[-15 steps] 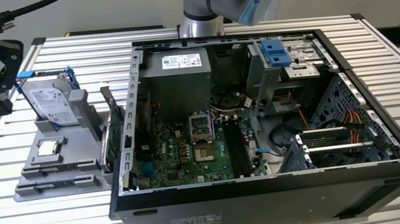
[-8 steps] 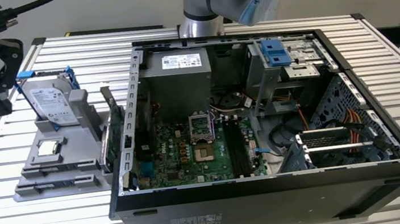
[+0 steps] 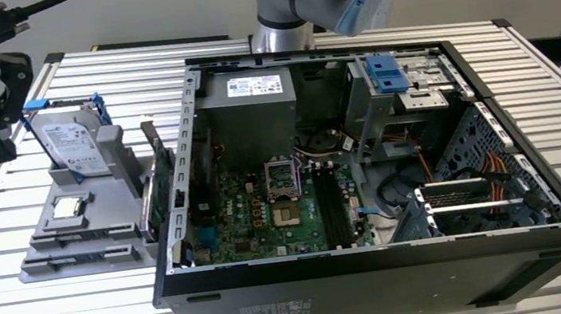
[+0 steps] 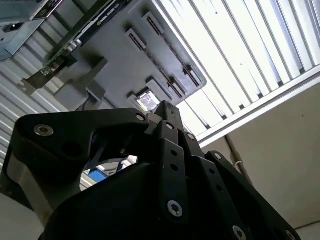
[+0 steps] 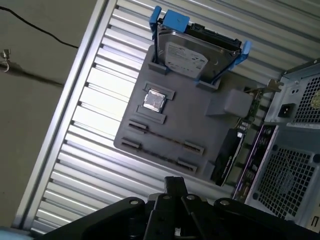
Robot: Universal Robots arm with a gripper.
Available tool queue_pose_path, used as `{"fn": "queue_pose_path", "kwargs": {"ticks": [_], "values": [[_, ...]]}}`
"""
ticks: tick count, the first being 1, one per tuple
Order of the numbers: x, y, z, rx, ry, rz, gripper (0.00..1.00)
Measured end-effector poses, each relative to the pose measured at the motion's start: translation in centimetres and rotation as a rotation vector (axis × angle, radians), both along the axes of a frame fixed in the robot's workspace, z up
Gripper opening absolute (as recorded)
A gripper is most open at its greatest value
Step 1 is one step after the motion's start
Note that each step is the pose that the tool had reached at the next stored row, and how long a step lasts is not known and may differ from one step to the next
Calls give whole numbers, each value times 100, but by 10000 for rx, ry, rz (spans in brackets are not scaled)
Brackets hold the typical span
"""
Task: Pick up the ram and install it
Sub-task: 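Reach for the ram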
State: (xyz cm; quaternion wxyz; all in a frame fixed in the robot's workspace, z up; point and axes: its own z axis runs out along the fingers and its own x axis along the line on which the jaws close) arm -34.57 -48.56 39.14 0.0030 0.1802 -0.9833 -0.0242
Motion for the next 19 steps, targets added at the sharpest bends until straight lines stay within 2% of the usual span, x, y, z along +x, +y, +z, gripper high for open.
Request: {"fn": "queue_pose_path", "kwargs": {"ticks": [19], "values": [[0, 0, 0, 0, 0, 1565, 0]]}}
